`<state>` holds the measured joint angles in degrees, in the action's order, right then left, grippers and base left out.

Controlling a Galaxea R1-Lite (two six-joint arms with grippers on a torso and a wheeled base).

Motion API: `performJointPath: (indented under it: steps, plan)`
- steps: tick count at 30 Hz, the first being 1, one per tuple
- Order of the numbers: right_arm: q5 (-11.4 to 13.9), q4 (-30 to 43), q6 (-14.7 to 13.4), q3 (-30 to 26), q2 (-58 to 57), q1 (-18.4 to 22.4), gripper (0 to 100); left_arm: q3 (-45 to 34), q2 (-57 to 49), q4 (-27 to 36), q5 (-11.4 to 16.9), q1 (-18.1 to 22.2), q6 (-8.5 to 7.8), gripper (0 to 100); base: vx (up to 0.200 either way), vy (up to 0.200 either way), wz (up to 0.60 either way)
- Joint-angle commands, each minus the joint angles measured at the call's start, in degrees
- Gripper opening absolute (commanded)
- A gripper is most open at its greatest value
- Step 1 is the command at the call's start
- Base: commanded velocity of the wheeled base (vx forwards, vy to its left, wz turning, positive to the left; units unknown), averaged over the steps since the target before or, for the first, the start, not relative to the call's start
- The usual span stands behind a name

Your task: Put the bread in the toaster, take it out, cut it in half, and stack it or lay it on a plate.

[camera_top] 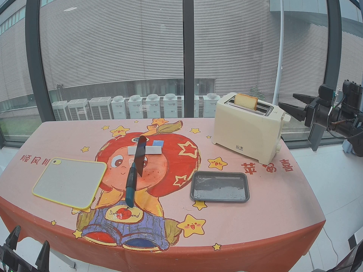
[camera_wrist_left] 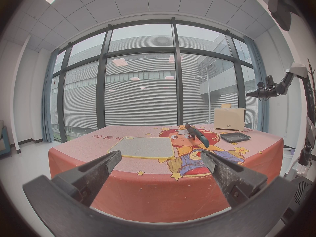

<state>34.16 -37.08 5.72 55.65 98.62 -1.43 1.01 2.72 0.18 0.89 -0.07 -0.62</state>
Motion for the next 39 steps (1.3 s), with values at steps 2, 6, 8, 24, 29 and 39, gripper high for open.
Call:
performJointPath:
  steps: [2, 6, 8, 24, 29, 39]
  plan:
    - [0.03, 0.43, 0.08, 3.50, 1.75, -0.51, 100, -1.01, 0.09, 0.08, -0.01, -0.01, 0.01, 100, 0.000, 0.000, 0.00]
    - [0.12, 0.52, -0.09, 6.93, 3.68, -0.51, 100, -1.01, 0.09, -0.01, -0.01, -0.01, 0.01, 100, 0.000, 0.000, 0.00]
    - [0.21, 0.52, -0.62, 9.04, 5.18, -0.51, 100, -1.01, 0.09, -0.01, -0.01, -0.01, 0.01, 100, 0.000, 0.000, 0.00]
    - [0.21, 11.86, -0.53, 25.74, 13.88, -1.12, 100, -1.01, 0.09, -0.01, -0.01, -0.01, 0.01, 100, 0.000, 0.000, 0.00]
    - [0.03, 13.44, -0.18, 30.92, 18.89, -1.74, 100, -1.01, 0.09, 0.08, -0.01, -0.01, 0.01, 100, 0.000, 0.000, 0.00]
    - [-0.32, 14.23, -0.44, 34.00, 23.81, -5.25, 100, -1.01, 0.09, -0.01, -0.01, -0.01, 0.01, 100, 0.000, 0.000, 0.00]
